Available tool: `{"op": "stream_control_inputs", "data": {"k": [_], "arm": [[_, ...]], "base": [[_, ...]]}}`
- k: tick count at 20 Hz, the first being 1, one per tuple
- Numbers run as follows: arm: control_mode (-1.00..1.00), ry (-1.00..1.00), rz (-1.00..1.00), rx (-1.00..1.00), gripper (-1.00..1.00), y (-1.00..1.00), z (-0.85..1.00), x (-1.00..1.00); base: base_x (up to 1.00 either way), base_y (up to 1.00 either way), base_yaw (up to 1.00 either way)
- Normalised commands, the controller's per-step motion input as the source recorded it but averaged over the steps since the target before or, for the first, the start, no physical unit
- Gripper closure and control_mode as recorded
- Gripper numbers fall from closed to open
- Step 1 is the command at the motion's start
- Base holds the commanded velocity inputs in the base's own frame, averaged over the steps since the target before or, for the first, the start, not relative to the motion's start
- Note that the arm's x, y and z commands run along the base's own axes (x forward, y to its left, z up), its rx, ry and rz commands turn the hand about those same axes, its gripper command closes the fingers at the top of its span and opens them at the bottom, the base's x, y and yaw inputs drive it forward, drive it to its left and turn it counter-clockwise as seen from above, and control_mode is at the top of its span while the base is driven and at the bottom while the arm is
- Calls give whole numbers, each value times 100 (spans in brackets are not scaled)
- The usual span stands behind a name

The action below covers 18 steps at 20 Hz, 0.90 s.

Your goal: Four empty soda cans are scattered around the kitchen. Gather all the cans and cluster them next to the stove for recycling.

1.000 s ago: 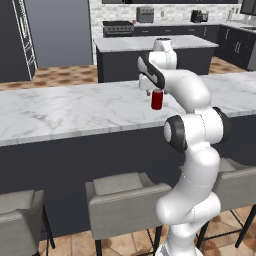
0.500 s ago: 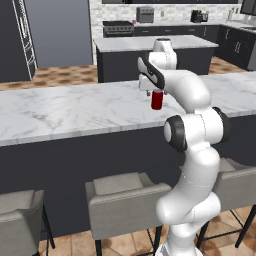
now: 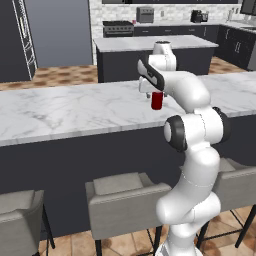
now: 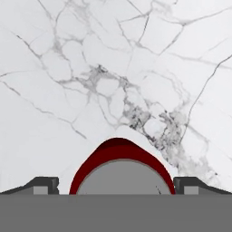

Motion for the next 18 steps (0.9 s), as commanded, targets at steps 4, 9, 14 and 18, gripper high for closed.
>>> {"op": "stream_control_inputs", "data": {"k": [4, 9, 14, 18], "arm": [[-100, 0, 0, 0, -100, 0, -10, 0], [-100, 0, 0, 0, 100, 0, 0, 0], [-100, 0, 0, 0, 100, 0, 0, 0], [-100, 0, 0, 0, 100, 0, 0, 0]], "base": [[0, 0, 0], [0, 0, 0], [0, 0, 0], [0, 0, 0]]}}
